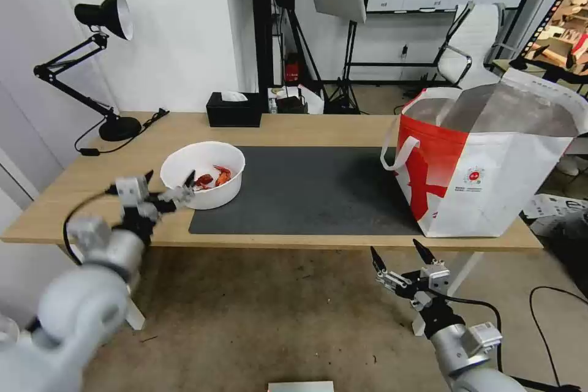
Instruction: Pick up the trash from the table and place it into the takeout bag.
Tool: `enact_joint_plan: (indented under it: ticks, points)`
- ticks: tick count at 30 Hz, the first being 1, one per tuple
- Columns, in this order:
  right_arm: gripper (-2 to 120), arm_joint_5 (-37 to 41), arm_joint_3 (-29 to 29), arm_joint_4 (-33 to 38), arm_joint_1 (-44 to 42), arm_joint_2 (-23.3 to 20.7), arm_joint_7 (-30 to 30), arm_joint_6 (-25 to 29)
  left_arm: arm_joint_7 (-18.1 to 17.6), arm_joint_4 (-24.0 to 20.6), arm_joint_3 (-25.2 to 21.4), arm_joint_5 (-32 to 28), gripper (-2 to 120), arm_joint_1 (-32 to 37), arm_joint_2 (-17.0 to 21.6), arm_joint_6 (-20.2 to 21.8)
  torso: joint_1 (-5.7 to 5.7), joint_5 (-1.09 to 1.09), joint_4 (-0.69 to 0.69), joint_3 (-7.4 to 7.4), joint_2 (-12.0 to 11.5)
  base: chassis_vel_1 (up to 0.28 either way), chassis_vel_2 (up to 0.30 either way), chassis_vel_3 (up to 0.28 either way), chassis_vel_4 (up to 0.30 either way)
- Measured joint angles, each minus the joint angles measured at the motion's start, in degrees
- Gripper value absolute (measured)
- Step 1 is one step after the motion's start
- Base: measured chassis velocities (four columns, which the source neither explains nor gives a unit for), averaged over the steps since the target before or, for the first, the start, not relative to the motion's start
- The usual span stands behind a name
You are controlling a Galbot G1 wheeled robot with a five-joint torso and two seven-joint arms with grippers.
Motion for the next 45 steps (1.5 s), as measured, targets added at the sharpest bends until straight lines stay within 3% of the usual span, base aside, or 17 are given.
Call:
enact_joint_plan:
  ticks: [4, 6, 8, 9, 10, 15, 17, 26, 45]
  points:
    - [100, 0.0, 0.0, 0.0, 0.0, 0.0, 0.0, 0.0, -0.6, 3.3, 1.3, -5.2, 100, -4.2, 2.2, 3.1, 0.0, 0.02, -0.01, 0.0, 0.0, 0.0, 0.0, 0.0, 0.0]
    - [100, 0.0, 0.0, 0.0, 0.0, 0.0, 0.0, 0.0, -0.6, 9.6, 4.5, -11.5, 100, -10.7, 4.5, 7.0, 0.0, 0.0, -0.01, 0.0, 0.0, 0.0, 0.0, 0.0, 0.0]
    - [100, 0.0, 0.0, 0.0, 0.0, 0.0, 0.0, 0.0, -0.4, 11.4, 5.5, -12.5, 100, -12.4, 4.9, 7.9, 0.0, 0.02, 0.0, 0.0, 0.0, 0.0, 0.0, 0.0, 0.0]
    - [100, 0.0, 0.0, 0.0, 0.0, 0.0, 0.0, 0.0, -0.1, 15.2, 7.9, -14.4, 100, -16.0, 5.5, 9.5, 0.0, 0.02, -0.01, 0.0, 0.0, 0.0, 0.0, 0.0, 0.0]
    - [100, 0.0, 0.0, 0.0, 0.0, 0.0, 0.0, 0.0, 0.0, 19.6, 10.9, -15.7, 100, -19.8, 5.6, 11.2, 0.0, 0.02, -0.01, 0.0, 0.0, 0.0, 0.0, 0.0, 0.0]
    - [100, 0.0, 0.0, 0.1, 0.0, 0.0, 0.0, 0.0, 0.0, 25.3, 15.1, -16.5, 100, -24.9, 5.0, 13.9, 0.0, 0.02, 0.0, 0.0, 0.0, 0.0, 0.0, 0.0, 0.0]
    - [100, 0.1, 0.0, 0.1, 0.0, 0.0, 0.0, 0.0, -1.7, 28.1, 17.2, -18.7, 100, -28.1, 3.7, 16.4, 0.0, 0.02, -0.01, 0.0, 0.0, 0.0, 0.0, 0.0, 0.0]
    - [100, 0.1, 0.0, 0.1, 0.0, 0.0, 0.0, 0.0, -7.7, 31.7, 20.1, -24.6, 95, -32.6, 1.6, 18.9, 0.0, 0.02, -0.01, -0.01, 0.0, 0.0, 0.0, 0.0, 0.0]
    - [100, 0.1, 0.0, 0.1, 0.0, 0.0, 0.0, 0.0, -8.9, 32.0, 21.7, -25.7, 25, -34.0, 1.3, 16.9, -0.01, 0.02, -0.01, -0.01, 0.0, 0.0, 0.0, 0.0, 0.0]
